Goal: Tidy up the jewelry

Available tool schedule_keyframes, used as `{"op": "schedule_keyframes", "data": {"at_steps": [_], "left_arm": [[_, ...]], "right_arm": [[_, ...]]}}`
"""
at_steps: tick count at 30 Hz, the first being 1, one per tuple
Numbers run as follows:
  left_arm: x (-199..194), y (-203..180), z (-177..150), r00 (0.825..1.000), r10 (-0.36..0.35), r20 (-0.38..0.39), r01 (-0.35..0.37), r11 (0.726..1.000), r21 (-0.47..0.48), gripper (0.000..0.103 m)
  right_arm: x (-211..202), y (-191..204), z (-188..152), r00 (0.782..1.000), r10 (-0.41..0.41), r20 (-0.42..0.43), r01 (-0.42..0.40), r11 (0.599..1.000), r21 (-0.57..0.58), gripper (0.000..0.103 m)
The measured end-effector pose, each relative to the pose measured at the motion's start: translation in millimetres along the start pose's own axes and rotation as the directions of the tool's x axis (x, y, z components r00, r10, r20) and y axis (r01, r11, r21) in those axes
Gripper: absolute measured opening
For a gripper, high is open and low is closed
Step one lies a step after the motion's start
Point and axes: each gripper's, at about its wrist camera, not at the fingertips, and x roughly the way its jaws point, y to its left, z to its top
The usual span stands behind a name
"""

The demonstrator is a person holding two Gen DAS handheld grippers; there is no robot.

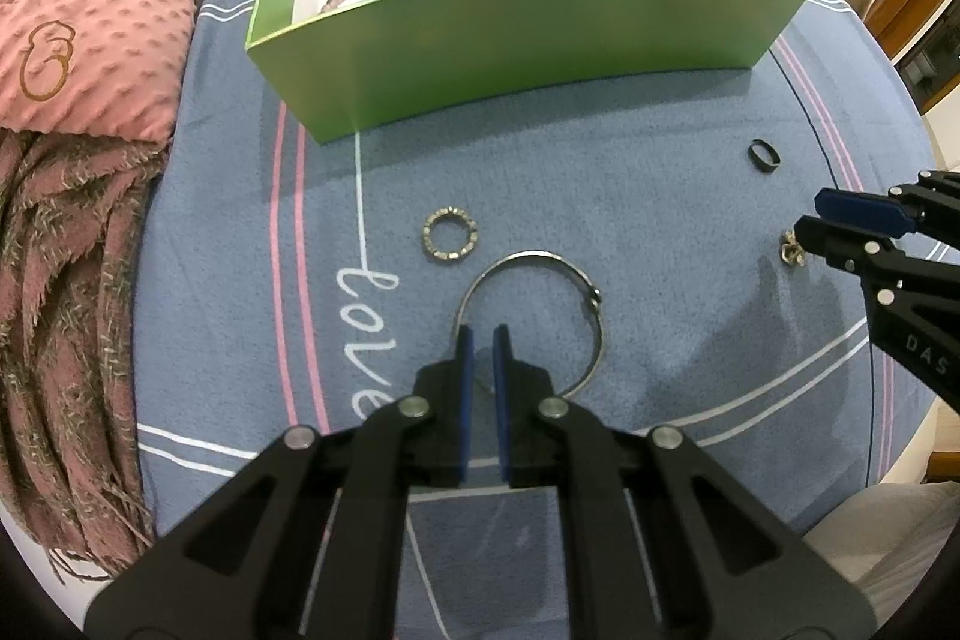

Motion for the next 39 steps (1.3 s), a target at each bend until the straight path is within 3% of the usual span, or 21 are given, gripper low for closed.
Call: {"op": "schedule_keyframes", "data": {"at_steps": [3,5,6,12,16,22,39], "left_arm": [[-0.5,-0.1,-0.2,1.0,0.0,0.001,0.0,1.0,-0.003,0.007],[-1.5,3.8,0.6,1.0,-0.007,0.004,0.007,1.0,-0.013,0.008],[-2.4,6.7,1.0,1.0,-0.006,0.007,0.006,1.0,-0.021,0.009],[-3.8,22.7,-0.9,1.0,-0.014,0.006,0.014,0.998,-0.059,0.01],[-3.1,27.4,-1.9,0.995,-0.097,0.004,0.097,0.992,-0.084,0.01],[-4.1,24.0,-2.7,0.992,-0.124,0.001,0.123,0.991,-0.058,0.014],[5.4,15.7,2.7,0.996,-0.089,-0.026,0.087,0.994,-0.062,0.014]], "right_arm": [[2.6,-0.2,-0.5,1.0,-0.002,-0.002,0.002,1.0,0.004,0.024],[2.2,-3.4,-0.2,1.0,-0.013,0.003,0.013,1.0,0.016,0.039],[0.4,-6.4,0.3,1.0,-0.017,0.009,0.017,1.0,0.026,0.041],[0.8,-17.2,-0.5,0.999,-0.037,0.0,0.037,0.999,0.032,0.041],[7.7,-18.7,-3.5,1.0,-0.009,-0.019,0.009,0.999,0.041,0.041],[8.3,-20.0,-2.4,1.0,0.007,-0.017,-0.006,0.999,0.052,0.041],[2.6,-3.2,-0.4,0.996,0.091,-0.005,-0.091,0.996,-0.011,0.041]]}}
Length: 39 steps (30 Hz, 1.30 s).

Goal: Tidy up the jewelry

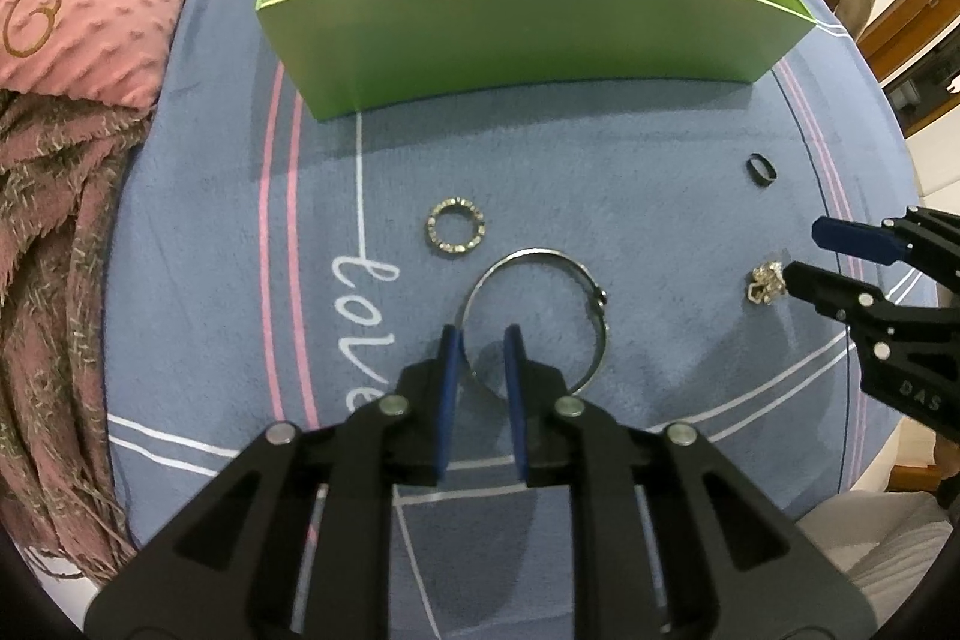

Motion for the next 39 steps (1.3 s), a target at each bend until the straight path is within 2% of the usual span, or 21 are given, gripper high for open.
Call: {"op": "schedule_keyframes", "data": {"at_steps": [3,5,10,16,18,19,20,25,35,39], "left_arm": [[1.9,1.0,0.7,1.0,0.005,-0.001,-0.005,1.0,0.0,0.012],[2.5,1.8,0.8,1.0,0.005,-0.001,-0.005,1.0,-0.003,0.005],[4.3,2.3,0.3,1.0,-0.003,0.0,0.003,1.0,-0.008,0.003],[4.0,3.4,-0.6,1.0,-0.003,0.002,0.003,1.0,-0.008,0.003],[2.7,4.0,-1.2,1.0,-0.002,0.005,0.002,1.0,-0.009,0.003],[1.8,4.3,-1.1,1.0,-0.001,0.008,0.001,1.0,-0.009,0.003],[0.9,4.6,-1.0,1.0,0.0,0.011,0.0,1.0,-0.009,0.003],[-3.8,5.2,0.9,1.0,0.001,0.021,-0.001,1.0,-0.01,0.003],[-37.2,11.1,5.7,0.995,0.001,0.102,0.0,1.0,-0.018,0.004],[-60.1,6.2,22.1,0.988,-0.003,0.155,0.005,1.0,-0.014,0.004]], "right_arm": [[-3.7,7.4,-4.4,1.0,0.012,0.004,-0.012,1.0,-0.018,0.041],[-5.9,12.1,-6.2,1.0,0.019,0.005,-0.019,0.999,-0.027,0.041],[-8.4,15.7,-1.2,0.999,0.037,0.013,-0.037,0.998,-0.049,0.041],[7.4,34.3,-7.3,0.999,0.035,-0.029,-0.038,0.995,-0.095,0.04],[12.9,37.3,-8.3,0.999,0.029,-0.042,-0.034,0.994,-0.101,0.034],[13.8,37.8,-8.5,0.999,0.03,-0.044,-0.034,0.994,-0.105,0.022],[14.0,37.2,-8.7,0.998,0.042,-0.046,-0.046,0.994,-0.103,0.02],[10.0,29.6,-10.3,0.997,0.07,-0.035,-0.072,0.994,-0.076,0.02],[-15.6,20.8,-3.8,0.998,0.065,0.015,-0.064,0.994,-0.093,0.02],[-25.1,26.0,10.8,0.996,0.08,0.048,-0.075,0.992,-0.1,0.02]]}}
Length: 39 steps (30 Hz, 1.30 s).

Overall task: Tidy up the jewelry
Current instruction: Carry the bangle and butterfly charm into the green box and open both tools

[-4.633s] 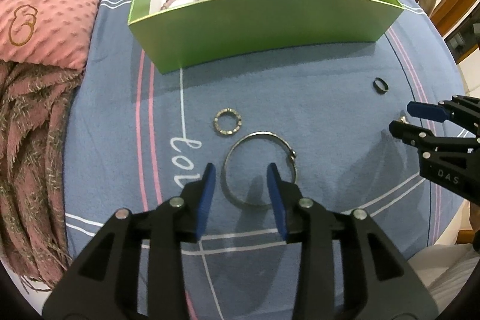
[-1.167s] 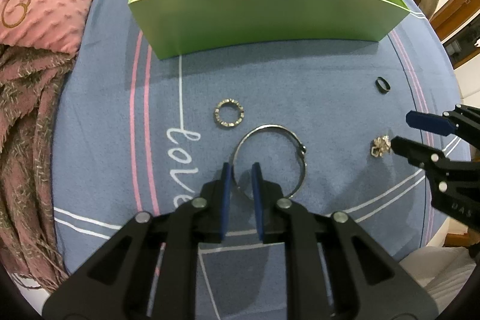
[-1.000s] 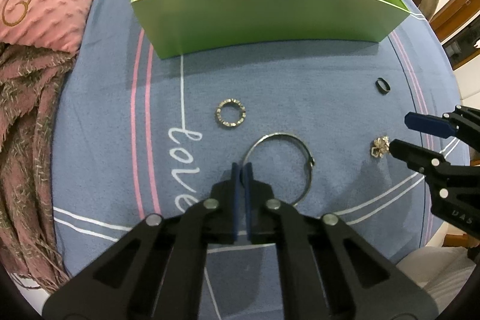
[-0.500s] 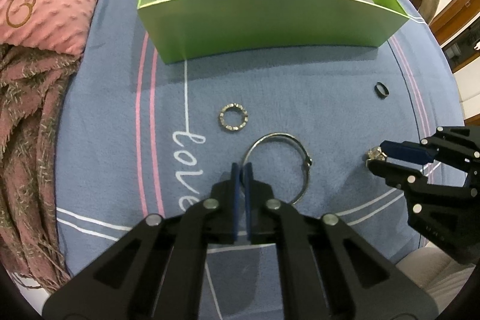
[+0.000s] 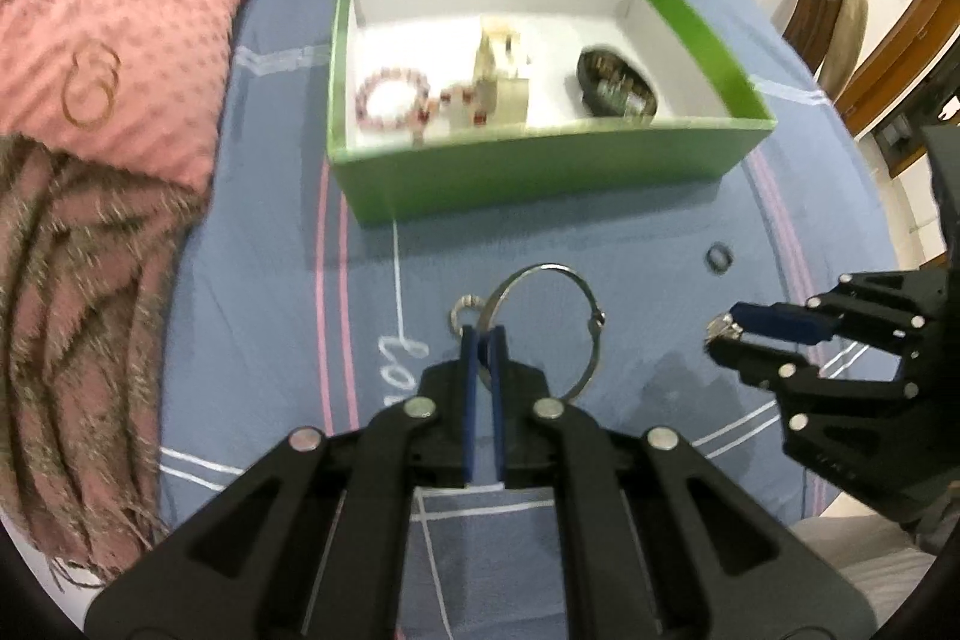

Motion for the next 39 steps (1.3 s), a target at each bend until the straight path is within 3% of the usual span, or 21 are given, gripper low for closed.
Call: {"op": "schedule_keyframes", "data": {"at_steps": [5,9,13,19,25,33,37,39], "left_arm": [[-16.6,-0.4,25.9,0.998,0.002,0.067,-0.004,1.0,0.029,0.004],[-20.4,-0.8,54.4,0.994,0.005,0.108,-0.009,0.999,0.036,0.004],[-15.4,6.4,86.0,0.991,0.019,0.134,-0.022,1.0,0.02,0.004],[22.2,24.1,118.5,0.993,0.072,0.097,-0.071,0.997,-0.011,0.004],[51.9,34.2,126.7,0.993,0.108,0.044,-0.108,0.994,-0.017,0.004],[67.2,33.6,126.9,0.994,0.111,0.015,-0.111,0.994,-0.008,0.004],[63.8,32.2,127.0,0.993,0.113,0.02,-0.113,0.994,-0.006,0.004],[58.4,30.9,126.3,0.993,0.118,0.028,-0.118,0.993,-0.005,0.004]], "right_arm": [[-29.3,-14.3,32.9,0.995,-0.005,0.104,0.004,1.0,0.007,0.02],[-46.3,-30.2,68.4,0.981,-0.052,0.189,0.05,0.999,0.017,0.02],[-47.9,-53.9,97.6,0.971,-0.083,0.225,0.072,0.996,0.055,0.02],[-7.2,-82.2,124.3,0.983,-0.106,0.153,0.092,0.991,0.095,0.02],[40.4,-91.9,125.0,0.994,-0.092,0.056,0.085,0.99,0.112,0.02],[49.5,-87.8,123.7,0.994,-0.098,0.04,0.094,0.99,0.102,0.021],[40.9,-85.2,122.3,0.993,-0.095,0.07,0.089,0.992,0.094,0.043],[30.1,-82.3,121.0,0.991,-0.1,0.092,0.091,0.992,0.091,0.043]]}}
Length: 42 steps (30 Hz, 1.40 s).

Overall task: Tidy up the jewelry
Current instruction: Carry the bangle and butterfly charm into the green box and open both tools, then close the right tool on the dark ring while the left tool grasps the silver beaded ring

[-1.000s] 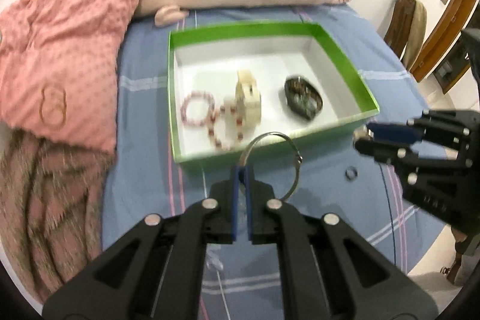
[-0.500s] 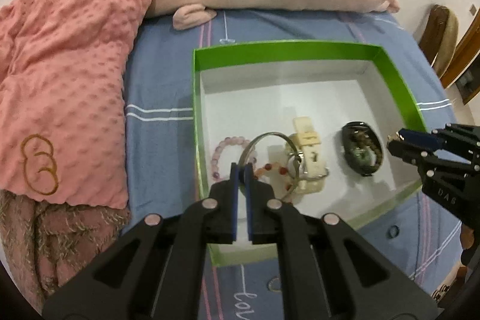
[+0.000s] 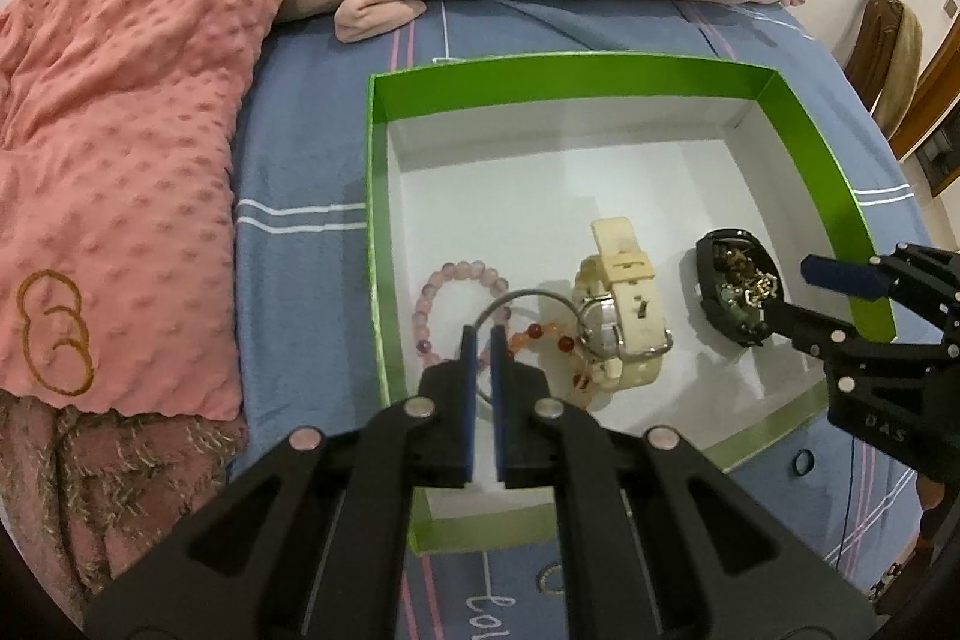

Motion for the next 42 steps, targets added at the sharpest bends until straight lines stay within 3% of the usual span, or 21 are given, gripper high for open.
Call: {"op": "schedule_keyframes", "data": {"at_steps": [8,11,17,19,22,23,26,30,35,37,40,42], "left_arm": [[-67.4,4.9,-16.8,0.992,-0.013,0.124,0.017,1.0,-0.026,0.004],[-82.6,5.0,-32.9,0.991,-0.026,0.131,0.029,0.999,-0.017,0.008],[-59.9,-0.9,-84.1,0.999,-0.032,0.003,0.032,0.999,-0.005,0.029],[-42.3,-5.7,-101.0,0.998,-0.036,-0.06,0.035,0.999,-0.019,0.03],[-29.0,-16.6,-115.3,0.993,-0.055,-0.1,0.054,0.998,-0.013,0.051],[-25.8,-22.7,-118.9,0.993,-0.054,-0.106,0.054,0.999,-0.002,0.059],[-19.6,-35.1,-122.0,0.99,-0.063,-0.123,0.066,0.998,0.022,0.067],[-13.6,-45.7,-120.8,0.99,-0.062,-0.13,0.067,0.997,0.036,0.078],[-5.0,-50.8,-118.6,0.987,-0.061,-0.147,0.067,0.997,0.04,0.078],[-2.1,-51.8,-116.9,0.986,-0.072,-0.149,0.078,0.996,0.039,0.078],[2.6,-50.7,-115.0,0.984,-0.085,-0.158,0.091,0.995,0.033,0.064],[9.0,-52.7,-111.7,0.981,-0.095,-0.17,0.1,0.995,0.026,0.056]], "right_arm": [[-76.9,3.5,-16.1,0.987,0.074,0.143,-0.073,0.997,-0.009,0.043],[-89.3,8.1,-35.7,0.986,0.104,0.132,-0.099,0.994,-0.047,0.043],[-67.0,13.4,-82.3,0.995,0.098,0.016,-0.097,0.993,-0.06,0.043],[-49.6,12.9,-96.8,0.997,0.061,-0.043,-0.063,0.997,-0.043,0.043],[-33.3,13.1,-111.5,0.994,0.056,-0.092,-0.058,0.998,-0.024,0.043],[-29.4,13.1,-113.5,0.993,0.058,-0.103,-0.06,0.998,-0.018,0.046],[-20.3,13.0,-119.4,0.992,0.035,-0.117,-0.036,0.999,-0.01,0.063],[-14.8,8.9,-122.1,0.992,0.045,-0.119,-0.044,0.999,0.014,0.065],[-6.8,2.1,-123.2,0.991,0.051,-0.125,-0.045,0.997,0.055,0.064],[-4.5,2.9,-123.2,0.99,0.048,-0.131,-0.041,0.998,0.055,0.057],[-1.4,4.6,-121.5,0.99,0.049,-0.135,-0.042,0.998,0.053,0.048],[0.4,4.5,-120.9,0.99,0.043,-0.137,-0.036,0.998,0.053,0.048]]}}
